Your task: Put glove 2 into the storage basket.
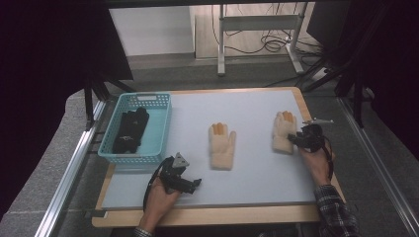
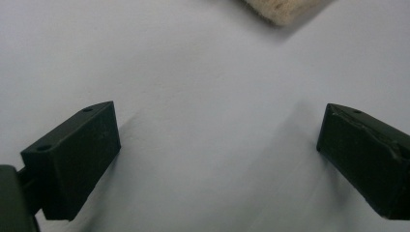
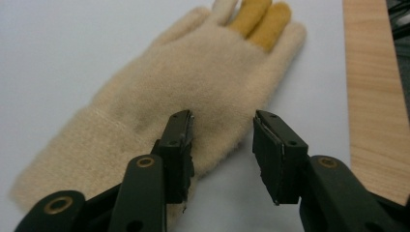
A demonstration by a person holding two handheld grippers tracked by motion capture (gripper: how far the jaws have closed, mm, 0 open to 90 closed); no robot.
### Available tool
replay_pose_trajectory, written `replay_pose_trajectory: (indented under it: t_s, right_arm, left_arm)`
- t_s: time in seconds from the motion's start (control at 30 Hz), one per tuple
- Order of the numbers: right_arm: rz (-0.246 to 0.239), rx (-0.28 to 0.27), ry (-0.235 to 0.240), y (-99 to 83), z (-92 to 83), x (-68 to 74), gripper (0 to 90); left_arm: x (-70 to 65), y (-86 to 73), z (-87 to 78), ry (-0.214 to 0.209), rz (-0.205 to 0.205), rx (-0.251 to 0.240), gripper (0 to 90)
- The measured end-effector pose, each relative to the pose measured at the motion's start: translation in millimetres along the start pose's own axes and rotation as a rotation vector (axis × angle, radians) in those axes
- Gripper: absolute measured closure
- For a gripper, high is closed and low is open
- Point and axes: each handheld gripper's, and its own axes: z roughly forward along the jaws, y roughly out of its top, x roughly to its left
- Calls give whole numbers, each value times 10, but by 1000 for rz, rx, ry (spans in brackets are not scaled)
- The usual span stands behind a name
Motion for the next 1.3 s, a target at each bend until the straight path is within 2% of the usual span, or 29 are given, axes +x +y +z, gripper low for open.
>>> replay_pose_trajectory:
  t_s: [0.1, 0.17, 0.3, 0.4, 0.53, 0.77, 0.9, 0.93, 0.97, 1.0, 1.1, 1.3]
  right_arm:
    - [34, -6, 47, -30, 21, -5, 772]
    - [27, -1, 41, -21, 16, 32, 857]
    - [8, -1, 24, 5, -7, 62, 872]
    - [5, -36, 35, 44, -88, 97, 875]
    - [-25, -82, 47, 136, -246, 195, 877]
    - [-123, -137, 63, 306, -534, 474, 877]
    - [-165, -127, 90, 344, -609, 661, 877]
    - [-175, -119, 101, 340, -607, 720, 877]
    - [-200, -102, 125, 317, -577, 850, 875]
    - [-200, -102, 125, 317, -577, 850, 875]
    - [-248, -78, 155, 278, -486, 1053, 871]
    - [-283, -61, 213, 307, -264, 1362, 839]
  left_arm:
    - [0, 0, 0, 0, -1, 0, 19]
    - [0, 0, 0, 0, 0, 0, 19]
    - [0, 0, 0, 0, -1, 0, 19]
    - [0, 0, 0, 0, -1, 0, 19]
    - [0, 0, 0, 0, -1, 0, 19]
    - [-1, 0, 0, 0, -1, 0, 19]
    - [-1, 0, 0, 0, -1, 0, 19]
    - [-1, 0, 0, 0, -1, 0, 19]
    - [-1, 0, 0, 0, 0, 1, 19]
    - [-1, 0, 0, 0, 0, 1, 19]
    - [0, 0, -1, 0, 0, 1, 19]
    - [0, -1, -1, 0, 1, 1, 19]
